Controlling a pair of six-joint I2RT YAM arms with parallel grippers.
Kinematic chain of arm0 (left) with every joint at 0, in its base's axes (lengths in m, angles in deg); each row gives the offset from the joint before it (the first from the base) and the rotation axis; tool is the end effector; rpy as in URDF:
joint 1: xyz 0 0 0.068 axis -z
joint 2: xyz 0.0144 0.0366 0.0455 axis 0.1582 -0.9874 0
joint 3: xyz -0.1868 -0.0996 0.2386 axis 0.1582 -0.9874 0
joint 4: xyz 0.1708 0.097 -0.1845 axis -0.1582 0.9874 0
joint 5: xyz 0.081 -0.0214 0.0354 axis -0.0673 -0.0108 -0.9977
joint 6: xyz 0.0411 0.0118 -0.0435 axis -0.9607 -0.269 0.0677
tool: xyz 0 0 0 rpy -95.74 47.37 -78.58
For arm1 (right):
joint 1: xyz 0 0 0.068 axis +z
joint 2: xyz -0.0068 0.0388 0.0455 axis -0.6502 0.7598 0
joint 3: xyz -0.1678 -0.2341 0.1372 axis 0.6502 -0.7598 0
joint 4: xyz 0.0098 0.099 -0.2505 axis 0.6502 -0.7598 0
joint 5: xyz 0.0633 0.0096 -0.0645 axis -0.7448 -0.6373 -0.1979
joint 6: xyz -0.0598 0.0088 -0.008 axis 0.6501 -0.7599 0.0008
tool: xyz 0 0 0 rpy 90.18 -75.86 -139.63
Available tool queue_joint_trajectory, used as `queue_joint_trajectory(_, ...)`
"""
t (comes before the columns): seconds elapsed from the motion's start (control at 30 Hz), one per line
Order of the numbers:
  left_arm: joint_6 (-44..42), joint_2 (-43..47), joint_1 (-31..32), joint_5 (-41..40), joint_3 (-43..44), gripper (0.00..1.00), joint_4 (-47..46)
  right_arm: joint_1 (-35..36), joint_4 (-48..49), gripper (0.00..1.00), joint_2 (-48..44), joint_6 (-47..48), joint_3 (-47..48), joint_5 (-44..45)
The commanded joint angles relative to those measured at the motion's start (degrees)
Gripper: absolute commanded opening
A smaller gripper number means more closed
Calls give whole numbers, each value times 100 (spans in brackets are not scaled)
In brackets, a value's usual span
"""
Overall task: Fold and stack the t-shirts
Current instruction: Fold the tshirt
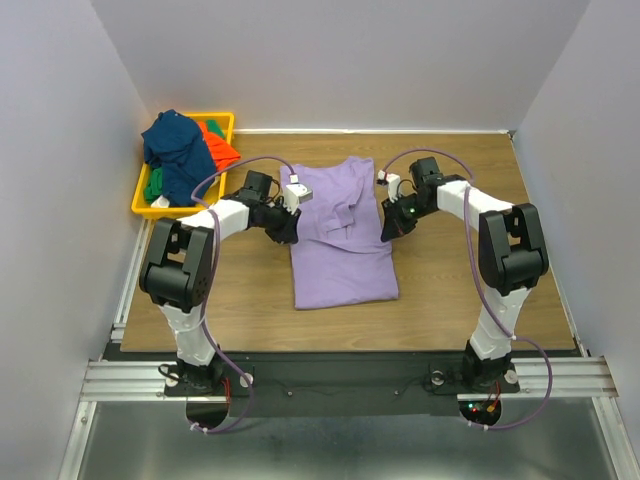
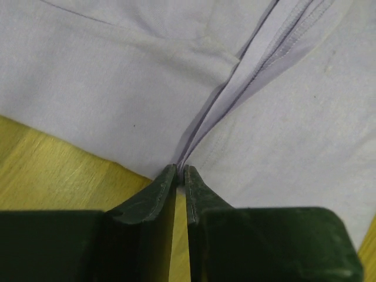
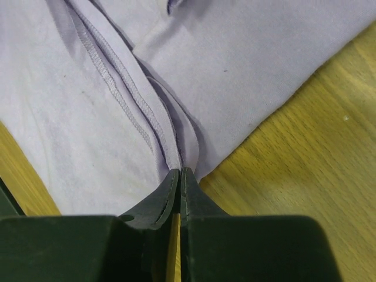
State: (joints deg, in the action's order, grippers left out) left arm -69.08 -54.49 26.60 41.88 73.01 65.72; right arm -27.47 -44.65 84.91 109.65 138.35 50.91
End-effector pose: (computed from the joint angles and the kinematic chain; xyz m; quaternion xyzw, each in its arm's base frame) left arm 0.3743 -0.1458 0.2120 0.4278 0.7965 -0.2616 0.3379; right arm 0.3964 0.1218 0.2101 -0.3384 0.8660 0.3145 0.1914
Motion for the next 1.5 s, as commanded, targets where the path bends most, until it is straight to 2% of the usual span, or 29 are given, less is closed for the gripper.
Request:
queue_joint_trajectory(0.0,-83,429,-18,323,33,12,202,-7,-64,1,-83,57,334,-191)
queue_joint_trajectory(0.1,-127,517,-18,367,33,0,246,-7,-90,0,-100,48,422,-226)
queue_joint_trajectory(0.57,-364,895,-18,262,112,0,282,-16,-152,1,14,206,756,-323)
queue_joint_trajectory(1.13,-496,552,-273,139,446,0,1,-7,-143,1,690,391,1362,-173)
queue_joint_trajectory(1.47,-364,-176,-308,-318,718,0,-289,-16,-134,1,1051,285,1661,-59)
